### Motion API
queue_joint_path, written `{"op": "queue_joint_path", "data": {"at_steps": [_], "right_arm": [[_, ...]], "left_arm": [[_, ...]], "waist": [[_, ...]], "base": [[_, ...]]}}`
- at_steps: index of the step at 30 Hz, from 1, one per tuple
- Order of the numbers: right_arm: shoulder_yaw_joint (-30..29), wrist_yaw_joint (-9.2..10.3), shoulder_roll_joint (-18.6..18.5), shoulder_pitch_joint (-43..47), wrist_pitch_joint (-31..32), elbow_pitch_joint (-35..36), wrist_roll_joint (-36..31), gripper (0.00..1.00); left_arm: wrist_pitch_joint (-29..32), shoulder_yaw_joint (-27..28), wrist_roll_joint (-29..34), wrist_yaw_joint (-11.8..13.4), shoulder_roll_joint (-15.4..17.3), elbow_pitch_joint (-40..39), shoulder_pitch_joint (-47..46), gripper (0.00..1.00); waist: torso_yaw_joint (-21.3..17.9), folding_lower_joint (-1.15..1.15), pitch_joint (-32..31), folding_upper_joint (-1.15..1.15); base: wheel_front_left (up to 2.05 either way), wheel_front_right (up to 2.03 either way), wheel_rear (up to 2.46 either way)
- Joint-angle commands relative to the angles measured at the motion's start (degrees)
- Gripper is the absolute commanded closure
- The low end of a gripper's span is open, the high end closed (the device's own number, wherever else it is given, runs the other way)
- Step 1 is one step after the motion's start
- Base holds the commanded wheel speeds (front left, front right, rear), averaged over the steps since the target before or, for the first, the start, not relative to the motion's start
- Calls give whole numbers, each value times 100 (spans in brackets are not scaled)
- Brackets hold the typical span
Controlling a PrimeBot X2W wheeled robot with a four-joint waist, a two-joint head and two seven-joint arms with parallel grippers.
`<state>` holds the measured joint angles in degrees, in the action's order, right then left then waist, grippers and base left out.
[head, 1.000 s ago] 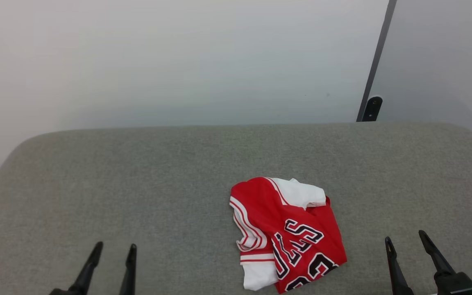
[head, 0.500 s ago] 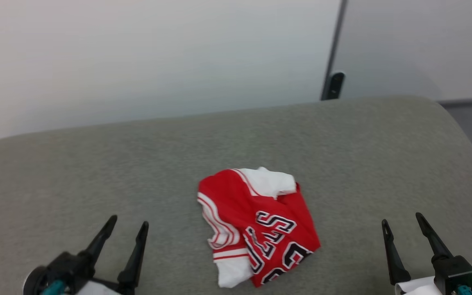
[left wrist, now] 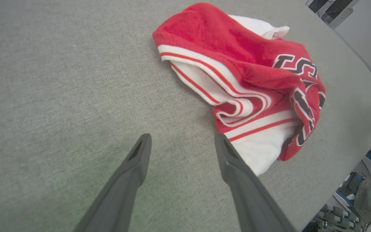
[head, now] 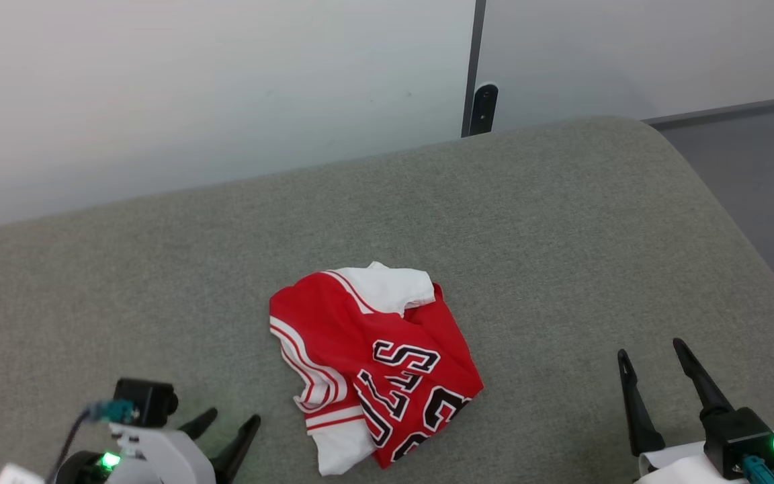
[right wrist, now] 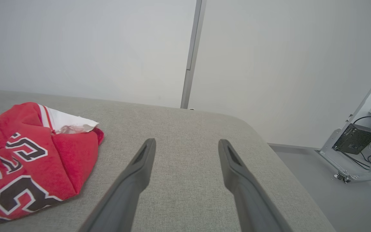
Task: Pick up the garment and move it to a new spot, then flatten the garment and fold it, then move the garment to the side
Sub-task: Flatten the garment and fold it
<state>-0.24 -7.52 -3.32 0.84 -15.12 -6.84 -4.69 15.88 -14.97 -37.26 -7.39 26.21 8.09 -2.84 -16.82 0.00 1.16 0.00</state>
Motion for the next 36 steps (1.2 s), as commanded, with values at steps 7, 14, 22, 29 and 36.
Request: {"op": "queue_joint_path", "data": {"at_steps": [7,14,22,29,36], "right_arm": [[100,6,34,-153,-5,-84,47,0],[151,6,46,-230,-5,-97,62,0],[188,6,49,-272,-5,-123,168,0],[275,6,49,-357,-5,-141,280,0],[310,5,49,-392,-5,-158,357,0]], "left_arm": [[2215,-149,-815,434,179,-250,-416,28],[3346,-334,-1100,1011,71,-568,-679,0],[3880,-613,-1006,1227,41,-703,-901,4],[3942,-754,-973,1167,-69,-495,-1148,22],[4046,-860,-960,1139,-149,-296,-1365,15]], "waist": [[34,0,9,0],[43,0,72,0],[-23,0,180,0],[-183,0,305,0],[-343,0,430,0]], "base": [[0,0,0],[0,0,0],[0,0,0],[0,0,0],[0,0,0]]}}
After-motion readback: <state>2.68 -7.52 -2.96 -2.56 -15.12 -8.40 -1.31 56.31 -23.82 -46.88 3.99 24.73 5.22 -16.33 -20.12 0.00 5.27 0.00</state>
